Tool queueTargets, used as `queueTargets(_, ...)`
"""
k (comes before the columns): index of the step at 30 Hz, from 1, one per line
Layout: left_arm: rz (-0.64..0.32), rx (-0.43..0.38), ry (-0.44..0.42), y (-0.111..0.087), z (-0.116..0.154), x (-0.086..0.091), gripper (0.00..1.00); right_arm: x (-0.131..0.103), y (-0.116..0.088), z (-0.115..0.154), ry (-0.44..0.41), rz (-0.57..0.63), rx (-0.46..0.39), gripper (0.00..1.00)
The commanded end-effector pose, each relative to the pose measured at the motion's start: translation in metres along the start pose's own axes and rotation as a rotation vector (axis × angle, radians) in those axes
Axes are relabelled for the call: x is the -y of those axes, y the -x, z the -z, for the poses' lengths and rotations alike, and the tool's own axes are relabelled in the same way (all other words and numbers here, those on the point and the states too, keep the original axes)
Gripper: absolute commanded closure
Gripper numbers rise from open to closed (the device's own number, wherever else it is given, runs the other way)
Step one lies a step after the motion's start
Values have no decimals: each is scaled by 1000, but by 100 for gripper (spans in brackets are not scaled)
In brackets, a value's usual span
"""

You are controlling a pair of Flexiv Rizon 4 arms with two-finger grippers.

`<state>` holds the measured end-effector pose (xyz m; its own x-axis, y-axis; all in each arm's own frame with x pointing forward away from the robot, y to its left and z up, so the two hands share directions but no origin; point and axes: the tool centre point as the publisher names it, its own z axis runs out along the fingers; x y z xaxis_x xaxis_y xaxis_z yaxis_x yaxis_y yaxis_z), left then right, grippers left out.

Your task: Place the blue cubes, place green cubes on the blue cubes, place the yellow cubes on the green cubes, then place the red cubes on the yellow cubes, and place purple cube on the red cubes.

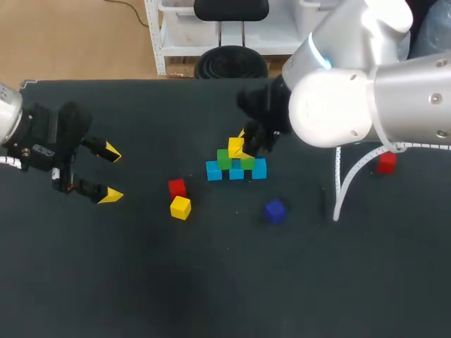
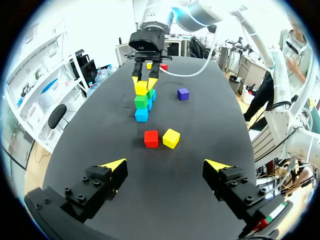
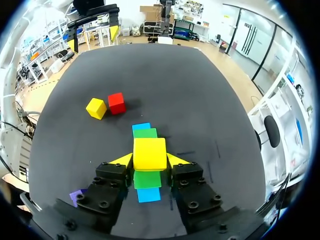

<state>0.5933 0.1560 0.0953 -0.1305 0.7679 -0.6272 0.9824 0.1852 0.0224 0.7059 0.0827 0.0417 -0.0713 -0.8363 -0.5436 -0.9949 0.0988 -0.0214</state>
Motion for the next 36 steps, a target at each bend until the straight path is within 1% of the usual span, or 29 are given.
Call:
queueTargets(1, -2, 3, -1, -1, -1, -1, 0, 1, 0, -1, 3, -1, 0, 56)
queueTargets(2, -2, 3, -1, -1, -1, -1, 0, 1, 0, -1, 3, -1, 1, 57)
queueTargets(8, -2, 3, -1, -1, -1, -1, 0, 1, 0, -1, 3, -2, -1, 56)
queueTargets(11, -2, 3, -1, -1, -1, -1, 0, 1, 0, -1, 3, -4, -2, 53)
queueTargets(12, -2, 3, -1, -1, -1, -1, 0, 1, 1, 0, 3, -4, -2, 44)
queueTargets(13, -2, 3, -1, -1, -1, -1, 0, 2, 1, 1, 1, -5, -2, 20)
queueTargets(15, -2, 3, -1, -1, -1, -1, 0, 2, 1, 3, -5, -7, 0, 5)
queueTargets(16, -2, 3, -1, -1, -1, -1, 0, 2, 1, 5, -8, -8, 2, 0)
queueTargets(23, -2, 3, -1, -1, -1, -1, 0, 2, 0, 20, -37, -17, 20, 0)
queueTargets(32, -2, 3, -1, -1, -1, -1, 0, -4, -10, 50, -86, -39, 59, 0)
queueTargets(36, -2, 3, -1, -1, -1, -1, 0, -6, -16, 63, -88, -37, 74, 0)
